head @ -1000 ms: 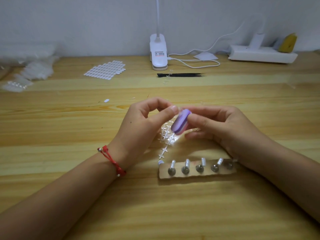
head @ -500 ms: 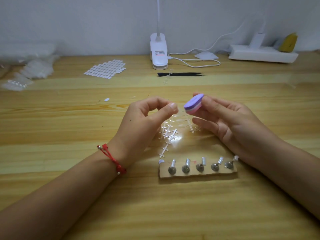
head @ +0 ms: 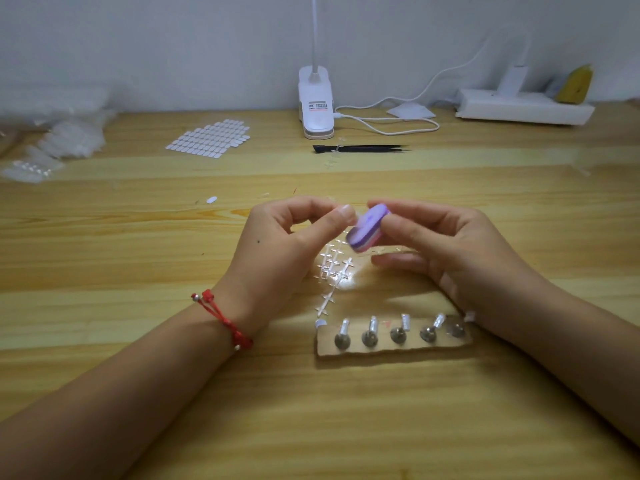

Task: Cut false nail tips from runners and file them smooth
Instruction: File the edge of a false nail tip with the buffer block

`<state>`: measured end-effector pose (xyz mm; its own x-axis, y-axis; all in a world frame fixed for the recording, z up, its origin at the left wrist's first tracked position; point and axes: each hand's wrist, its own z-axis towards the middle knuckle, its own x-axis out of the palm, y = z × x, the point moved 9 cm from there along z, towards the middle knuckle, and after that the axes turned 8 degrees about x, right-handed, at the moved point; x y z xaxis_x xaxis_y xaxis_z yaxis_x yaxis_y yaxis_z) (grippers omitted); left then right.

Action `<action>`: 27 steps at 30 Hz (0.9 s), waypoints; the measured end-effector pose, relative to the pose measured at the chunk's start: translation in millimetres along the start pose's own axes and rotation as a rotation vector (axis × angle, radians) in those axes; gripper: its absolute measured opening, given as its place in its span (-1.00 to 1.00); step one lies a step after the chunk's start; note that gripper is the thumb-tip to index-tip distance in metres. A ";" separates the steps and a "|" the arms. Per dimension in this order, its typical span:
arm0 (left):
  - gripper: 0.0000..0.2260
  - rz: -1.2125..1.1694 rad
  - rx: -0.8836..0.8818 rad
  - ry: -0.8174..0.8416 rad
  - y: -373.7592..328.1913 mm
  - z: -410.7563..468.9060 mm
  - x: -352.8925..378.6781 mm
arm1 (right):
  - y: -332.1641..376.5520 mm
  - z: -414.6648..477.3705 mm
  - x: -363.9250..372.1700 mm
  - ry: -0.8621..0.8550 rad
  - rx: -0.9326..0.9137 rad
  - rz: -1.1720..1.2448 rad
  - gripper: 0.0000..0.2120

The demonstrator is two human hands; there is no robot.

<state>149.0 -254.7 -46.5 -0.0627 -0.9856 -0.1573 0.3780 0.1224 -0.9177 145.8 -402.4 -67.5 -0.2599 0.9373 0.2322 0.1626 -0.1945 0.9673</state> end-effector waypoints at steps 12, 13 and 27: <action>-0.87 -0.012 0.003 -0.035 -0.3 0.6 -2.1 | 0.4 2.5 -11.9 -0.056 0.024 0.191 -0.76; -0.87 -0.011 0.003 -0.044 -0.4 0.7 -3.2 | 0.3 2.1 -12.0 -0.055 0.023 0.179 -0.75; -0.89 0.003 0.018 -0.056 -3.0 0.5 -4.2 | -1.1 0.7 1.2 0.031 -0.001 -0.011 -0.74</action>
<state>148.6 -251.0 -42.9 -0.0098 -0.9902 -0.1393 0.3949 0.1241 -0.9103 146.0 -400.8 -68.4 -0.2913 0.9299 0.2244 0.1587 -0.1843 0.9700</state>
